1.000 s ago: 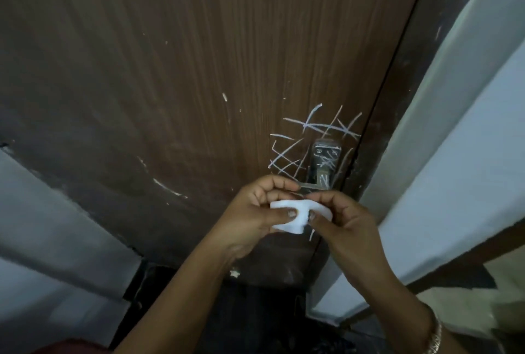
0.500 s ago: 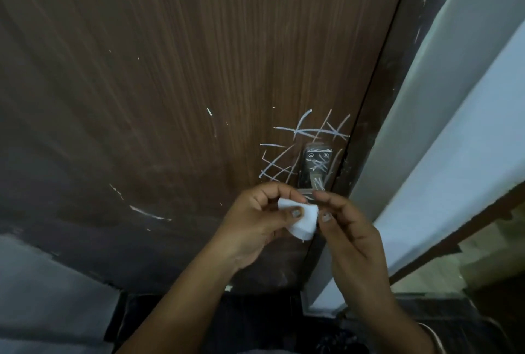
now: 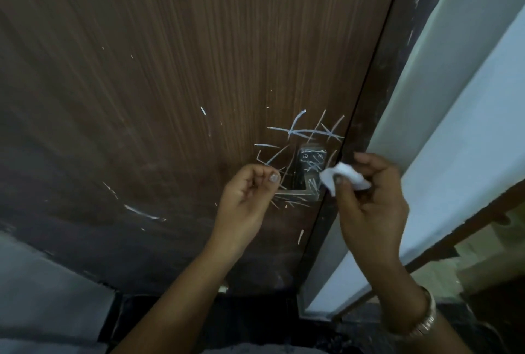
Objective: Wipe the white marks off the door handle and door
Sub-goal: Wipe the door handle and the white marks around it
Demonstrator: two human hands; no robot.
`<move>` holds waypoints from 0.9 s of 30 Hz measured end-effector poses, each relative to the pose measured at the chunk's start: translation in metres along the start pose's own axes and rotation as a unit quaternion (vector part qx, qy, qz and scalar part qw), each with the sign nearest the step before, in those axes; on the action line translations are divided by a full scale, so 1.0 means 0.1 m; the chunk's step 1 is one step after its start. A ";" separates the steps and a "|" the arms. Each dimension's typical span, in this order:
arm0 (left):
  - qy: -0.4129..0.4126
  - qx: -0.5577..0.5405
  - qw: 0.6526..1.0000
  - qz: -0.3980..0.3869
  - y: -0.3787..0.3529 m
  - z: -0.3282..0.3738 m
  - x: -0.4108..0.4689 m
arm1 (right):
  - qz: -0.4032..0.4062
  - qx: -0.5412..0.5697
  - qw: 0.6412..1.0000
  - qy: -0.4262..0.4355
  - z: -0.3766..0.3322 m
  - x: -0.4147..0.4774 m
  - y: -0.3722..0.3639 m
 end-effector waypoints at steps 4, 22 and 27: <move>-0.010 0.043 0.998 0.054 0.17 -0.05 0.11 | 0.018 -0.149 0.966 0.210 -0.24 0.18 -0.14; 0.029 0.085 0.991 0.098 0.43 -0.33 0.02 | -0.069 -0.298 0.911 0.276 -0.24 0.14 -0.66; 0.038 0.075 0.992 0.094 0.41 -0.38 0.02 | -0.053 -0.296 0.918 0.257 -0.25 0.20 -0.61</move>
Point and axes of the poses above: each hand's wrist, its own x-axis towards the middle knuckle, its own y-axis out of the back of the hand, z = x × y, the point moved 9 cm from there along x, towards the middle knuckle, and after that the axes turned 4 degrees about -y, right-handed, at the moved point
